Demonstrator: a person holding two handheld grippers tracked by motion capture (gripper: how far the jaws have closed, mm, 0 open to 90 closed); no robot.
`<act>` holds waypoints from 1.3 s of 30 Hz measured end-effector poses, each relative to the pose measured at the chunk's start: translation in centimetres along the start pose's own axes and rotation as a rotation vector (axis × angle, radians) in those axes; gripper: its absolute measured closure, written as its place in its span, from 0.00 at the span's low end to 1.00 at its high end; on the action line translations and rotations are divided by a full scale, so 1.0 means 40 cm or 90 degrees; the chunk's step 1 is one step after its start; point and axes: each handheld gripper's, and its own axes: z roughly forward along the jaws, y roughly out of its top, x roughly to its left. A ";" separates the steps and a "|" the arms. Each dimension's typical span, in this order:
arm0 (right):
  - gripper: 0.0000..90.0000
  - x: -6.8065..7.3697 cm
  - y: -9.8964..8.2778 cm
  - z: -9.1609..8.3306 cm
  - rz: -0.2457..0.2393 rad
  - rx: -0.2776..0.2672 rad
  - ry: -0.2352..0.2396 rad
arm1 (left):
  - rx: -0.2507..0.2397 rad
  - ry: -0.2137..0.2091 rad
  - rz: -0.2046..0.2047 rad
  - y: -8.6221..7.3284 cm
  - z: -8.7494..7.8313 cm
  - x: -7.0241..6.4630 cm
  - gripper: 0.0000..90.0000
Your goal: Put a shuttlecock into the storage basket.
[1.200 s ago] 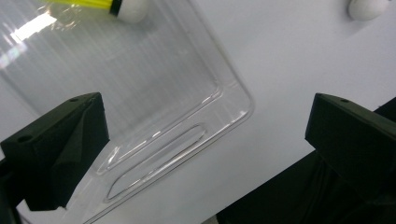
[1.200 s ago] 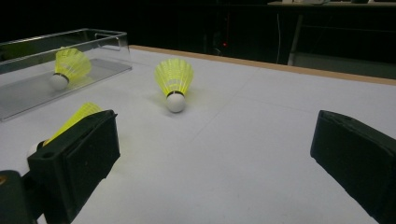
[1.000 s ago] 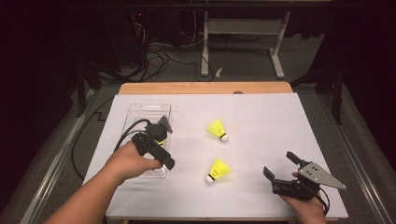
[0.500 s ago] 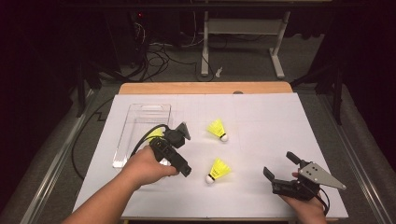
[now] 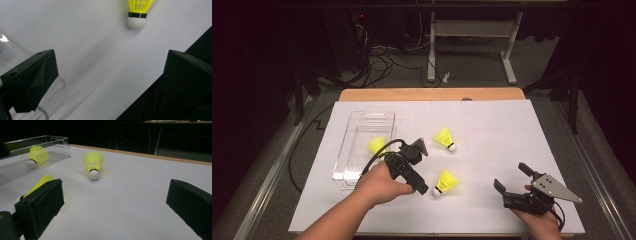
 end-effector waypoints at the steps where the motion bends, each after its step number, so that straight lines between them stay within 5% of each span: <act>1: 0.02 0.000 0.000 0.000 0.000 0.000 0.000 | 0.001 0.000 0.004 0.002 0.005 -0.003 0.01; 23: 0.02 0.001 0.000 -0.002 -0.003 -0.001 0.001 | 0.019 -0.023 0.035 0.037 0.080 -0.046 0.02; 39: 0.02 0.001 0.000 -0.002 -0.004 0.000 0.002 | 0.016 -0.044 0.047 0.054 0.117 -0.058 0.23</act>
